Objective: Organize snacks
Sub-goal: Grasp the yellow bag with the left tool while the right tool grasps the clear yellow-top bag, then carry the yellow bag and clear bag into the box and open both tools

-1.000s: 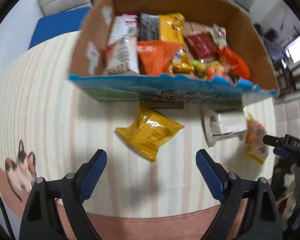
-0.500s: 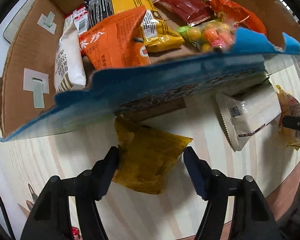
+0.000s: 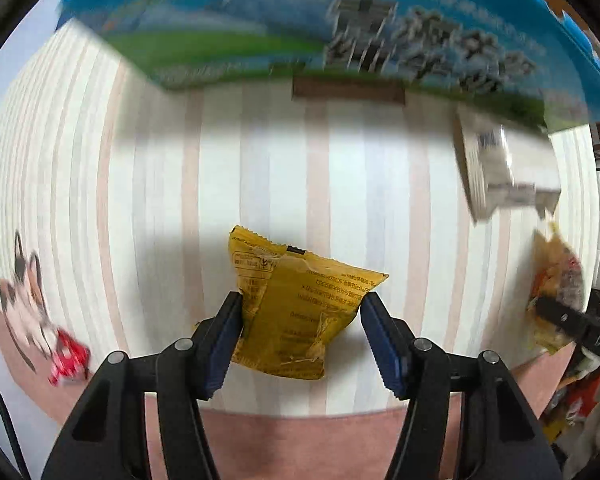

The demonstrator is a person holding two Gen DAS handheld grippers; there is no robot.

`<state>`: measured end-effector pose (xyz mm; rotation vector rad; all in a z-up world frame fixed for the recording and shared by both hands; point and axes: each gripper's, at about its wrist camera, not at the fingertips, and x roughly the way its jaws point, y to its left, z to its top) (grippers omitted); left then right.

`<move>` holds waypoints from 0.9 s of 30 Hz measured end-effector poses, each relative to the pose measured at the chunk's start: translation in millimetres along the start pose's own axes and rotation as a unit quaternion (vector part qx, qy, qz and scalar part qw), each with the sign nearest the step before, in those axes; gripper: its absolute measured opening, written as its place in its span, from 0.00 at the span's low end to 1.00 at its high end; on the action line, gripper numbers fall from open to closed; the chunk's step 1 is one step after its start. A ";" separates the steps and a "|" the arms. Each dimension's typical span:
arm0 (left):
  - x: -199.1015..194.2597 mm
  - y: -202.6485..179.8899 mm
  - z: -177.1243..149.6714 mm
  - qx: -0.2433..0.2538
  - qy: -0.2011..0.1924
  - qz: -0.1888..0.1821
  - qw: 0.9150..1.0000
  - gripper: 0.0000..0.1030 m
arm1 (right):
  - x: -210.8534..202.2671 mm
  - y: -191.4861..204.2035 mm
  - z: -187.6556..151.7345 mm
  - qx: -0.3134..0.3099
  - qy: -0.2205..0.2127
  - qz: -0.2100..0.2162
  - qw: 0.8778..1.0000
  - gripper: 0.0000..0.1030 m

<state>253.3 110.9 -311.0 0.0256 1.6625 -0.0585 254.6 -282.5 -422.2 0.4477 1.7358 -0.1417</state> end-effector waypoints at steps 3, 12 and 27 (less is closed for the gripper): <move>1.0 5.1 -12.2 -0.006 0.007 -0.006 1.000 0.56 | 10.8 7.9 -19.5 -0.016 0.014 0.004 1.000 0.40; 20.2 11.6 -29.0 0.000 0.010 -0.006 1.000 0.59 | 24.3 30.8 -36.8 -0.047 0.016 -0.020 0.999 0.41; 65.8 26.2 -21.9 -0.040 0.056 -0.097 0.993 0.69 | 37.1 57.3 -33.3 -0.045 0.033 -0.013 0.998 0.56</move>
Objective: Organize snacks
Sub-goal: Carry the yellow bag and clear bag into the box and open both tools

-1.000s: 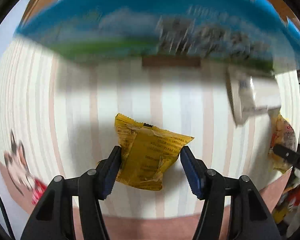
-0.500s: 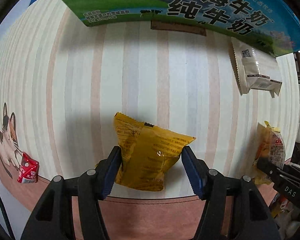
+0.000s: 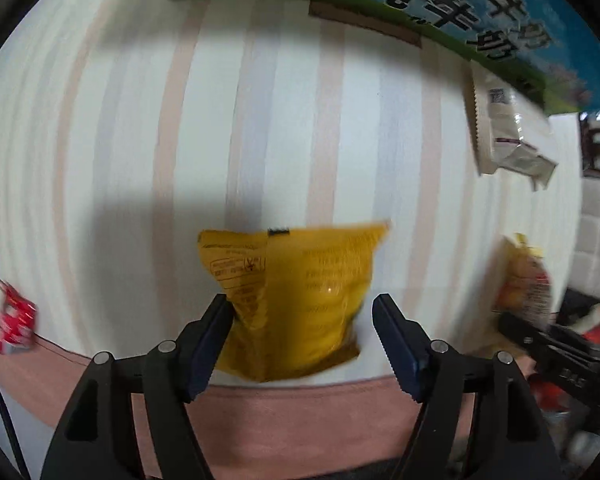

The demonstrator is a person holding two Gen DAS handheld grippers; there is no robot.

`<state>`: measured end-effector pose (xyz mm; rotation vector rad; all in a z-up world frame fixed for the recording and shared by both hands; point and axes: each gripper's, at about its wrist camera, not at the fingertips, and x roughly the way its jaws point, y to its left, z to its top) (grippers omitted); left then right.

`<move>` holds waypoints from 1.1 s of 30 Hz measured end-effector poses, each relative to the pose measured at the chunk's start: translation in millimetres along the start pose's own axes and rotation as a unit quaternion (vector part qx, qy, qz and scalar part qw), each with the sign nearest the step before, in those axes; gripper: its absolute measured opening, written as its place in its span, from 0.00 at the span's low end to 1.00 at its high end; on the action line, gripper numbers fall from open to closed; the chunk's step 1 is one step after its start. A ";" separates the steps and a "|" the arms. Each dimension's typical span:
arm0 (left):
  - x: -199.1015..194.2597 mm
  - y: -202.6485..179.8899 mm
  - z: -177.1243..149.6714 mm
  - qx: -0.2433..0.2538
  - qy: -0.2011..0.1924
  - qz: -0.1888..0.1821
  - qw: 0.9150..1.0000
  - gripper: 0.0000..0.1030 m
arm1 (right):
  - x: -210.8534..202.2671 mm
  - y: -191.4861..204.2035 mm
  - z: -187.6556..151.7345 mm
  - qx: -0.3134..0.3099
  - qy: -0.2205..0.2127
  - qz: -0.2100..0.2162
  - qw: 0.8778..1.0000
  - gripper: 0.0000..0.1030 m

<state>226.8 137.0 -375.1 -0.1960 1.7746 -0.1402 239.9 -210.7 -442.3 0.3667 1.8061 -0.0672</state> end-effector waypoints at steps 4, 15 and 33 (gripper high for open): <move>3.9 11.1 -2.9 -0.015 0.004 -0.012 1.000 0.69 | -8.1 2.4 3.9 -0.003 -0.002 0.015 1.000 0.76; -3.0 -13.5 -2.9 0.009 -0.014 0.036 0.999 0.66 | -11.7 -20.3 19.0 0.023 -0.004 0.005 1.000 0.76; -50.2 -42.2 -24.0 0.023 -0.061 0.031 0.997 0.45 | -51.8 -9.1 11.5 0.005 -0.046 0.045 0.998 0.36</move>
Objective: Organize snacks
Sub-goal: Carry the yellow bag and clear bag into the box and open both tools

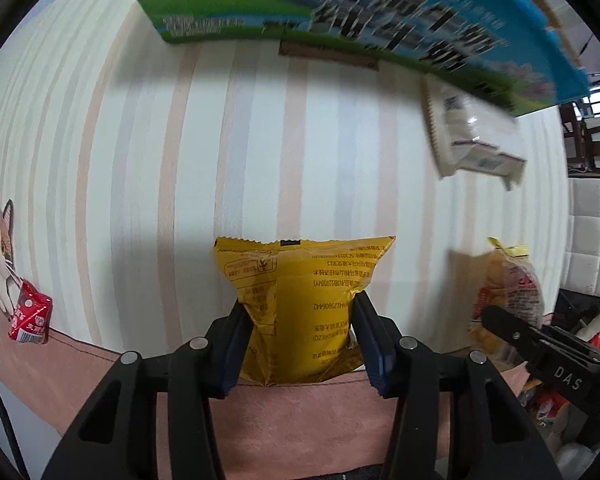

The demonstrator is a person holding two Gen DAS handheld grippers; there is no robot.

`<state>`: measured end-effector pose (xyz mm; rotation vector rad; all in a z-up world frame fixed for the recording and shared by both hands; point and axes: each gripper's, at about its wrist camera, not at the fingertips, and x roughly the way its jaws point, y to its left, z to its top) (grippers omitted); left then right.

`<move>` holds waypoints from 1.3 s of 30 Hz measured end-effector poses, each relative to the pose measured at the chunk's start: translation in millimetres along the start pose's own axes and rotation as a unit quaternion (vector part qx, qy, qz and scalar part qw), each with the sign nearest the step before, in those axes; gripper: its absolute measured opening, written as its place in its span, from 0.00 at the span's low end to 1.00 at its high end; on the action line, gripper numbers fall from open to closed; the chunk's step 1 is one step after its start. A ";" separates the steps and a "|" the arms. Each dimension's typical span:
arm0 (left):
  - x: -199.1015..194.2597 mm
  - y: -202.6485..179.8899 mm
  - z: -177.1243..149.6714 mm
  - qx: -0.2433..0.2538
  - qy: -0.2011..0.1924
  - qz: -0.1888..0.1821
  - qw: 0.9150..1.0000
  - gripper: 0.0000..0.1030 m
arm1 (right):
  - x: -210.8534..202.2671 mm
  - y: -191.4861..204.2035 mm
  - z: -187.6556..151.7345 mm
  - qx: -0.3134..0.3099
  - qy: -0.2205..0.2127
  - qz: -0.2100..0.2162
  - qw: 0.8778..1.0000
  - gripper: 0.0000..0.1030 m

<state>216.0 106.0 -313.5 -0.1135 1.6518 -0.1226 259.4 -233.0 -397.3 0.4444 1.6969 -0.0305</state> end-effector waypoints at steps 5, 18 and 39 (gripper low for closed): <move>-33.9 -8.1 5.2 0.007 -0.027 -0.017 0.999 0.45 | -31.1 12.7 2.3 -0.013 -0.018 0.034 0.999 0.36; -173.1 -34.5 84.0 0.040 -0.143 -0.071 0.986 0.45 | -173.1 53.3 36.7 -0.057 -0.112 0.109 0.986 0.35; -124.2 -1.8 285.6 0.035 -0.091 0.033 0.995 0.45 | -145.2 131.3 256.9 -0.055 -0.117 0.038 0.991 0.36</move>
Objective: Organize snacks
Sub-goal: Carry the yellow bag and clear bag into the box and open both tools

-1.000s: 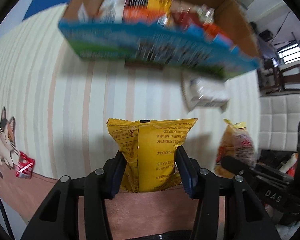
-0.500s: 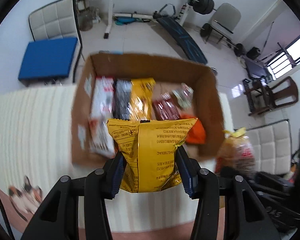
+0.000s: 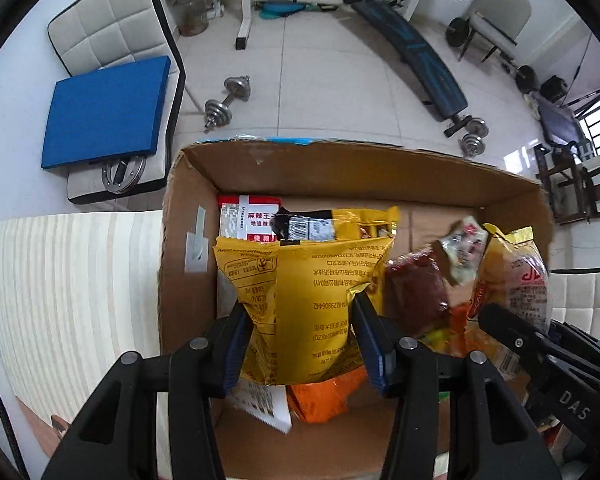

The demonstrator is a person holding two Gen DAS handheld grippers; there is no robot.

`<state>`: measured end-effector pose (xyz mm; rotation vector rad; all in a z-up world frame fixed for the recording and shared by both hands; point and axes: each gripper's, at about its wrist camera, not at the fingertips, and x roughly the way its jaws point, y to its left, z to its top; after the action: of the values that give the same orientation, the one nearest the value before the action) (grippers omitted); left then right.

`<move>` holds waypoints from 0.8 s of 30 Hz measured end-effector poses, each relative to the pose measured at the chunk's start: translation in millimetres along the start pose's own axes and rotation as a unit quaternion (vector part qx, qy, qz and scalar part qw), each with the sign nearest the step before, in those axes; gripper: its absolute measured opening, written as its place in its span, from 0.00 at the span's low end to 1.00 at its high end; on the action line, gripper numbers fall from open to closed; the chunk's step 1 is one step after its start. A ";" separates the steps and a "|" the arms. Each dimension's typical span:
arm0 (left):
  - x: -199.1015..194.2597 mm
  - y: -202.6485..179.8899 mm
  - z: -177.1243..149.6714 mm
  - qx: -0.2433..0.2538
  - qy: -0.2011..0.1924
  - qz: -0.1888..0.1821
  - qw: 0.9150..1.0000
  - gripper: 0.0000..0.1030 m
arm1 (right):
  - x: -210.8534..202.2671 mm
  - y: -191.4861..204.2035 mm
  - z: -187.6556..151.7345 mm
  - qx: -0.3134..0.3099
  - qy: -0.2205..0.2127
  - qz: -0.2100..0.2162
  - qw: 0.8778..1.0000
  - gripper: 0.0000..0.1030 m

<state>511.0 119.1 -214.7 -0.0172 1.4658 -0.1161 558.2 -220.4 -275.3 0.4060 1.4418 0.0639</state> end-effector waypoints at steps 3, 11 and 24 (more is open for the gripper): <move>10.5 2.5 4.5 0.001 0.010 0.003 1.000 0.45 | 19.1 2.8 8.7 -0.003 0.010 -0.012 1.000 0.36; 13.7 2.9 5.6 -0.002 0.022 0.011 1.000 0.47 | 39.2 -2.3 21.3 -0.005 0.020 -0.038 0.999 0.90; -24.2 -8.5 -4.7 -0.001 -0.012 0.002 1.000 0.85 | 1.7 -0.6 6.4 -0.052 0.001 -0.080 0.995 0.90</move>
<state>503.3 113.1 -190.5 -0.0180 1.4410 -0.1108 564.6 -222.0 -276.6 0.2044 1.4609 0.0105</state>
